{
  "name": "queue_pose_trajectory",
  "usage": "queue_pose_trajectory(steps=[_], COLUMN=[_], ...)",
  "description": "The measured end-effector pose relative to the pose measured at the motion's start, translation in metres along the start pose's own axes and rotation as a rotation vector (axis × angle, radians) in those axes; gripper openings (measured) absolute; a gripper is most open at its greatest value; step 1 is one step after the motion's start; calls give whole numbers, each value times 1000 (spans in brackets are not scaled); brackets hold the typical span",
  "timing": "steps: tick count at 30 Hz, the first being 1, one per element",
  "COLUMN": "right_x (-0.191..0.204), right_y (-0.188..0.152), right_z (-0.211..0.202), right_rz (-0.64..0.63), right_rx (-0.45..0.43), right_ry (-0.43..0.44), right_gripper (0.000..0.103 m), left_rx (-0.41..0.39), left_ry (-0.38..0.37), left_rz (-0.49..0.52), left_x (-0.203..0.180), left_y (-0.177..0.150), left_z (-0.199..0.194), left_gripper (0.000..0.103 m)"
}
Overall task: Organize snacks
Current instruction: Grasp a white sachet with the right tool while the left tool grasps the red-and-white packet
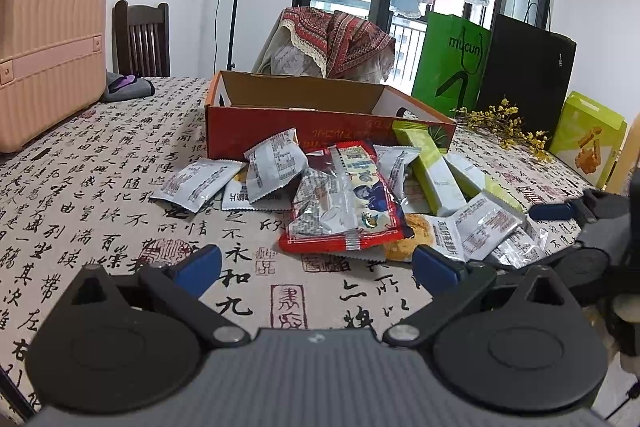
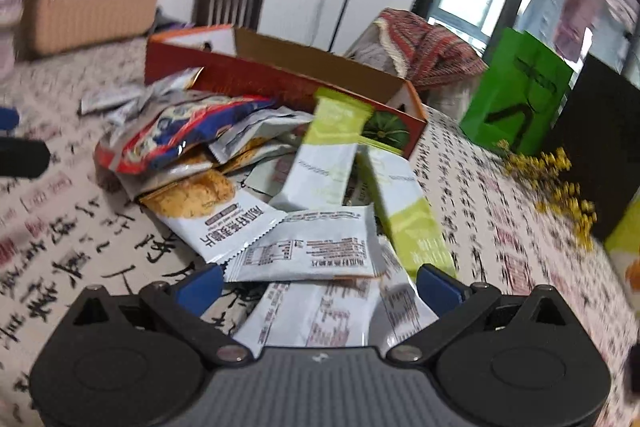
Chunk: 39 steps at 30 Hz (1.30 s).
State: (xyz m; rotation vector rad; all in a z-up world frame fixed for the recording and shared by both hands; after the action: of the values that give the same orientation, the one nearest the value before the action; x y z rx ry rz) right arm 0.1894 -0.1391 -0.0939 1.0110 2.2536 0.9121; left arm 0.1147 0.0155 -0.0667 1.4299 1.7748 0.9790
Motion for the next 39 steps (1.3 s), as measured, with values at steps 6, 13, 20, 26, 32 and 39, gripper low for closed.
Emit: queue_pose_trajectory(steps=[6,13,20,26,32,39], right_x=[5,3,-3,-28,-50,-67], right_y=[16,18,16,16,14,11], right_z=[15,18,1,-23,-38,-38], right_rz=[-104,-30,7,139,257,335], right_rx=[6,-13,-69,-162,-230,-252], right_ry=[9,97,83,62,47,33], right_gripper=[102,74,71,71,72,72], left_rx=[17,39,48,49,97,195], left_ry=[6,13,11,2,-31,-9], left_rz=[-3,-21,-28,-18,1,-2], left_x=[2,8,9,2,-17,-36], left_y=[-2,-3,-4,4,28,55], left_z=[5,11,12,14,32,80], left_gripper=[103,103,103,103,103,103])
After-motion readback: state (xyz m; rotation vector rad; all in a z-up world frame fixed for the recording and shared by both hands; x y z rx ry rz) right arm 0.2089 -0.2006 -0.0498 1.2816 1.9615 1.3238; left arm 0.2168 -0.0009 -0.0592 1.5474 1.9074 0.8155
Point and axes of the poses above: each gripper's, at about its wrist camera, not at the fingertips, and z roughly the way its jaws point, x to its left, y to its top, the point moved 10 cm from there along z, roughly the way its jaws point, and after that the axes turned 11 degrees about y, right-handed, at the moved point
